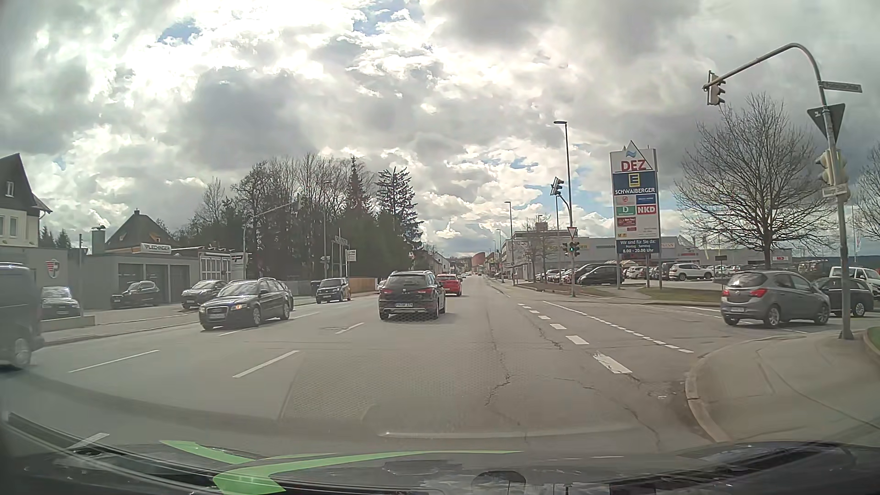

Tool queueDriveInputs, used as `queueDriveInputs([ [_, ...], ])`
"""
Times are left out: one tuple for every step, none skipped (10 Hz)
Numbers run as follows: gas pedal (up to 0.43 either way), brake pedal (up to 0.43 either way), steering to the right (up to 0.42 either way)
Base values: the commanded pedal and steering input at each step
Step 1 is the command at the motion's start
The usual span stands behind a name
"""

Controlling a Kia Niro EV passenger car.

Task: Follow the waypoints while adhering to traffic rules and regulations

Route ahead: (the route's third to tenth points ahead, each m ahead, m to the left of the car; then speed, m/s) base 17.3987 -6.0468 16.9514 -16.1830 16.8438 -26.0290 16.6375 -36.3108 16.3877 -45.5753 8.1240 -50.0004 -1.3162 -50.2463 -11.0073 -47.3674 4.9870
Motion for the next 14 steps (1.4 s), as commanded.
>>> queueDriveInputs([
  [0.000, 0.000, 0.020],
  [0.000, 0.000, 0.034],
  [0.000, 0.000, 0.050],
  [0.000, 0.000, 0.061],
  [0.000, 0.000, 0.074],
  [0.000, 0.000, 0.087],
  [0.000, 0.000, 0.098],
  [0.000, 0.000, 0.116],
  [0.000, 0.000, 0.141],
  [0.000, 0.000, 0.163],
  [0.000, 0.000, 0.195],
  [0.000, 0.000, 0.221],
  [0.008, 0.000, 0.243],
  [0.020, 0.000, 0.266],
])
